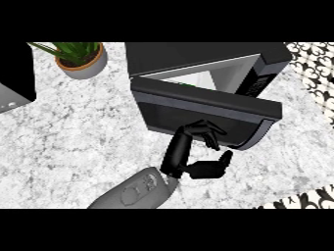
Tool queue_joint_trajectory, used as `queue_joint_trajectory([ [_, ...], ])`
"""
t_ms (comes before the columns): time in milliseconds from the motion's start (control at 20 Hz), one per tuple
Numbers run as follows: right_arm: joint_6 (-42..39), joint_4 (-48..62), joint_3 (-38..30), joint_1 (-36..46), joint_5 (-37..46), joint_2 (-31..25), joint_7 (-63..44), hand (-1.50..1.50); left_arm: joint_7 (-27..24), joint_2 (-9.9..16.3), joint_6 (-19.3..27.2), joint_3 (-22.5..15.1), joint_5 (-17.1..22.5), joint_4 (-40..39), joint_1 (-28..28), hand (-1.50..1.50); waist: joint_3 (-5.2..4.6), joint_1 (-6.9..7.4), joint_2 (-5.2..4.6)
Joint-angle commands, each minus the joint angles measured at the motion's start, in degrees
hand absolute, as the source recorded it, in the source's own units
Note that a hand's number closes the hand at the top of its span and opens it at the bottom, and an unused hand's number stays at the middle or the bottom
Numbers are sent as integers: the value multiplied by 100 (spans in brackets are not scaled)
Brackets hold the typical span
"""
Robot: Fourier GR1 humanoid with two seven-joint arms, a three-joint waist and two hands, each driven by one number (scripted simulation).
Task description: Pick up the milk, place it into the microwave and close the microwave
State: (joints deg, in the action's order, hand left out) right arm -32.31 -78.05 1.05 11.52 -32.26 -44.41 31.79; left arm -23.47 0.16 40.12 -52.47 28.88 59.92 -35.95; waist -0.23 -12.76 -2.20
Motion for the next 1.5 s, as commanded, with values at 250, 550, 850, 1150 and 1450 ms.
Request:
queue_joint_trajectory([
  [250, 339, -306, -568, 739, 710, -775, 326, 150, 241, -16, 655, 316, 777, -368, -753, -150, 2, -257, -78],
  [550, 564, -262, -629, 920, 1046, -857, 522, 150, -38, -16, 883, 567, 1262, -447, -1055, -150, 10, -274, -209],
  [850, 644, -248, -560, 1087, 1194, -832, 616, 150, -227, -15, 1040, 573, 1551, -545, -1129, -150, 15, -321, -323],
  [1150, 679, -203, -561, 1241, 1305, -906, 671, 150, -402, -16, 1033, 586, 1802, -664, -1218, -150, 16, -375, -344],
  [1450, 734, -78, -507, 1371, 1393, -856, 729, 150, -593, -16, 977, 561, 2002, -733, -1297, -150, 24, -333, -403],
])
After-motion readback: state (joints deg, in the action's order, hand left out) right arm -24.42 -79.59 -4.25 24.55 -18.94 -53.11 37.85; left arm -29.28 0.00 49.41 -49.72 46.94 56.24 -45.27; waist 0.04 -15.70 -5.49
